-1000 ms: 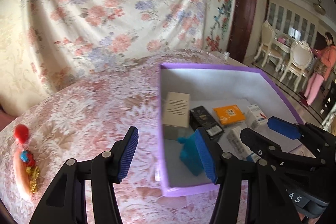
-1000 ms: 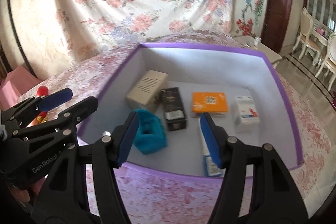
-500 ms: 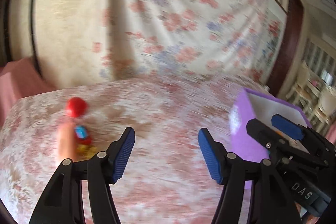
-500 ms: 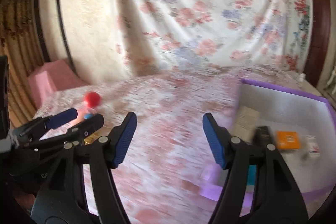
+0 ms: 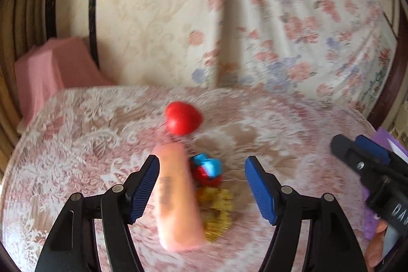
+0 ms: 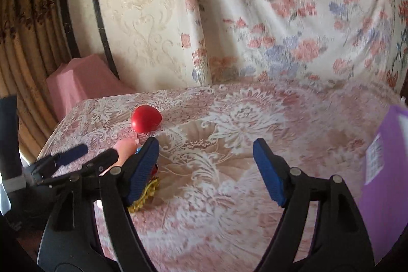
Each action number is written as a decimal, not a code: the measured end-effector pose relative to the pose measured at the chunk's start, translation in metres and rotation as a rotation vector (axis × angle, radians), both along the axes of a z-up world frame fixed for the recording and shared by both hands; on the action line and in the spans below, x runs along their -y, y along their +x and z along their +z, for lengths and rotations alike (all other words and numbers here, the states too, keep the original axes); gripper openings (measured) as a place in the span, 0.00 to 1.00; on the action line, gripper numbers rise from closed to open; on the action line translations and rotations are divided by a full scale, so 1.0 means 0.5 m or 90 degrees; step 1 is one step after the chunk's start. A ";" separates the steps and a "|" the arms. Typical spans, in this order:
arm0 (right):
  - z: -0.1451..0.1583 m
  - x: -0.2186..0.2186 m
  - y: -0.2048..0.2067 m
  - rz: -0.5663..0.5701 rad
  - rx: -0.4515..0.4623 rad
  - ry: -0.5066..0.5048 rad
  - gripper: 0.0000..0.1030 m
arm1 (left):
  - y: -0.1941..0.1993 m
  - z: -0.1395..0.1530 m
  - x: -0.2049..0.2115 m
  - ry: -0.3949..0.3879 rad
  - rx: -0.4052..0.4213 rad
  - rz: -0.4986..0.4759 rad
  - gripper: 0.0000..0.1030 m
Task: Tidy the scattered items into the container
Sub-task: 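Move both open grippers back over the remaining table items, then grasp the pink bar with the left gripper while the right approaches the gold ornament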
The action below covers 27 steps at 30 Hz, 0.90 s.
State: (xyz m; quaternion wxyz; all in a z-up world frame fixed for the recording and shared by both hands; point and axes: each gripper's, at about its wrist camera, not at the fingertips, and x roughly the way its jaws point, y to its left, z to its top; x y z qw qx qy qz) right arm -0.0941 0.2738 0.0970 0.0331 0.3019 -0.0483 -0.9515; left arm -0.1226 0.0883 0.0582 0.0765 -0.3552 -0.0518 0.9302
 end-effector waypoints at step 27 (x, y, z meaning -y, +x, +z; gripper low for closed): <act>-0.130 0.041 -0.081 0.040 0.091 0.005 0.76 | -0.036 -0.106 0.043 0.017 0.122 0.016 0.63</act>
